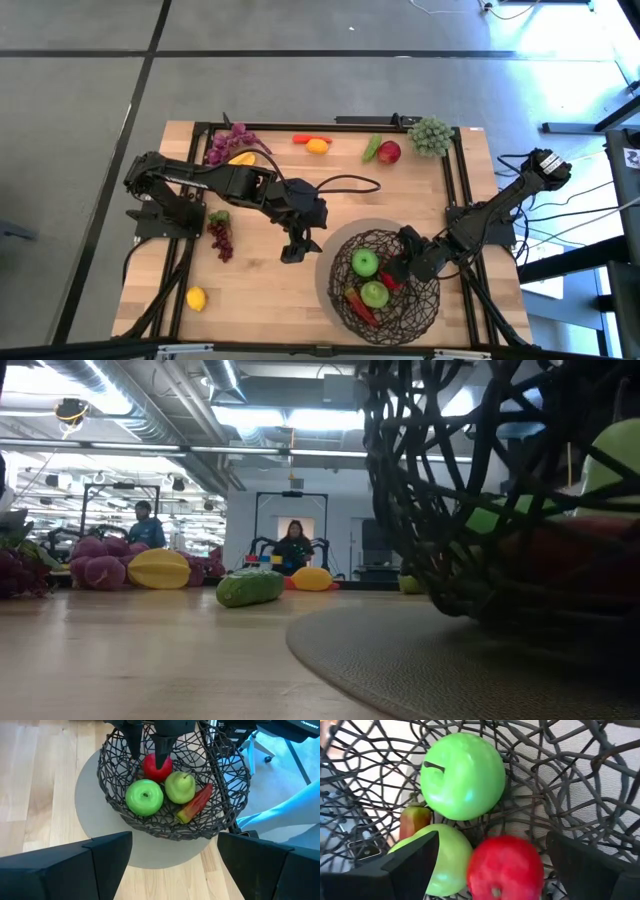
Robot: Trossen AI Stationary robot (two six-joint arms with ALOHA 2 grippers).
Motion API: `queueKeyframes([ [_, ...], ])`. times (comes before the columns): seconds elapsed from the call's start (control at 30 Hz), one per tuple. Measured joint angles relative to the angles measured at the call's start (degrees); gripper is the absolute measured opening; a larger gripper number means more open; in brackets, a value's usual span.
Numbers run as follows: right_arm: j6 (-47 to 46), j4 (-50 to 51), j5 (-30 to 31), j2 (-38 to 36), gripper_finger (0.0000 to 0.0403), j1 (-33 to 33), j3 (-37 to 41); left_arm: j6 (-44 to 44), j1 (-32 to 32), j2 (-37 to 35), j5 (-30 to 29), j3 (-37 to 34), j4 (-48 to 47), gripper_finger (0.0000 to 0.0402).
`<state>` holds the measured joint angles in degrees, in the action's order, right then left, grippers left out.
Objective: Build produce basket
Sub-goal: Put the bottom cucumber into the wire basket
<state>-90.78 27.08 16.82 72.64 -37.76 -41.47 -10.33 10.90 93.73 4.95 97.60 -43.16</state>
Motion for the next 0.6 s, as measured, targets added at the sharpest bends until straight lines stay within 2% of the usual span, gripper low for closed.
queueKeyframes([
  [0.4, -4.3, -3.4, 1.5, -0.2, 0.0365, 0.1, 0.0, 0.0, 0.0, 0.0, 0.0, 0.0, 0.1, 0.0283],
  [0.6, 2.0, 0.3, 5.2, -0.1, 0.0365, 0.2, -3.9, 0.0, 0.0, 0.0, 0.0, 0.0, 0.2, 0.0283],
])
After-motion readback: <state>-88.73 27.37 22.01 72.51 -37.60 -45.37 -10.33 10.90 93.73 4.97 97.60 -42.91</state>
